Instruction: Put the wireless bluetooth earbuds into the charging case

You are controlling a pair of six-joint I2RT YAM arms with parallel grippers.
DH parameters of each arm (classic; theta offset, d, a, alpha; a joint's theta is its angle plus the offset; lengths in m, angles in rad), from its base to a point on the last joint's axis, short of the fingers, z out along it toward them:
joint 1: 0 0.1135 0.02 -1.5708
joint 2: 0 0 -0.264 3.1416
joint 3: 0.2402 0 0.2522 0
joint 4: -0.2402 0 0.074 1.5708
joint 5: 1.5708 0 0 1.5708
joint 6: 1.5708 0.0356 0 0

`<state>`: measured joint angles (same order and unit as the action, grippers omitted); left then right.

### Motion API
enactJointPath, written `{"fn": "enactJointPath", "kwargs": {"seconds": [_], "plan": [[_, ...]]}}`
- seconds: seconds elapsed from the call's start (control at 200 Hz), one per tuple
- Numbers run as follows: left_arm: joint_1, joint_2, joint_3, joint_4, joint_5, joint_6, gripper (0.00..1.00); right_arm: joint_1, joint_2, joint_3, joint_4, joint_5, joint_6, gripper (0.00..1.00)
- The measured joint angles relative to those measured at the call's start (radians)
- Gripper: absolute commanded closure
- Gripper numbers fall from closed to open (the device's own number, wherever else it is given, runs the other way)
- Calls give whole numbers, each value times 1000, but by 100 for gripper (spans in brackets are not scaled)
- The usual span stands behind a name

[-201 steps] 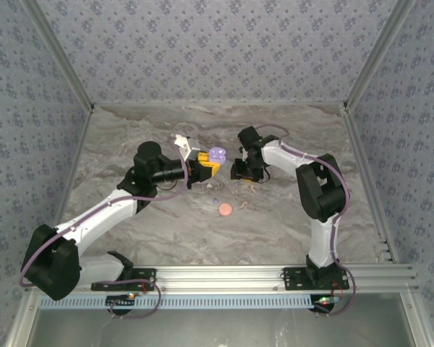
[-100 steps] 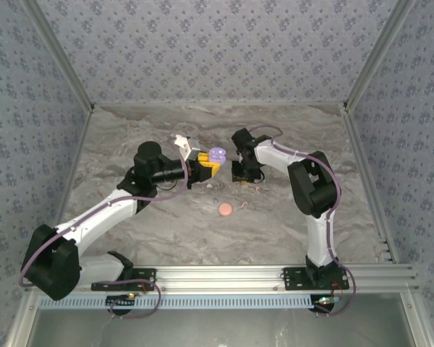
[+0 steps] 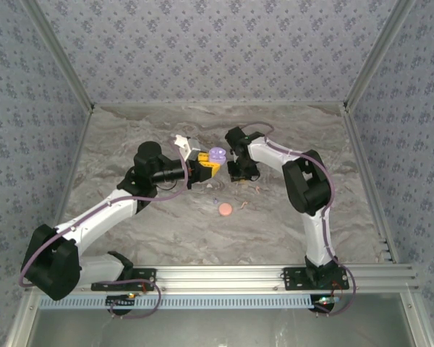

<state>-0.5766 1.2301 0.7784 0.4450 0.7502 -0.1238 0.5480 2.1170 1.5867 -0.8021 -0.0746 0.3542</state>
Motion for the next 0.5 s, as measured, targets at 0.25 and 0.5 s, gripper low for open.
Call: {"fn": "enactJointPath", "kwargs": {"seconds": [0.25, 0.5], "plan": [[0, 0, 0, 0, 0, 0, 78, 14, 51, 74, -52, 5, -103, 71], [0, 0, 0, 0, 0, 0, 78, 25, 62, 121, -93, 12, -163, 54]]}}
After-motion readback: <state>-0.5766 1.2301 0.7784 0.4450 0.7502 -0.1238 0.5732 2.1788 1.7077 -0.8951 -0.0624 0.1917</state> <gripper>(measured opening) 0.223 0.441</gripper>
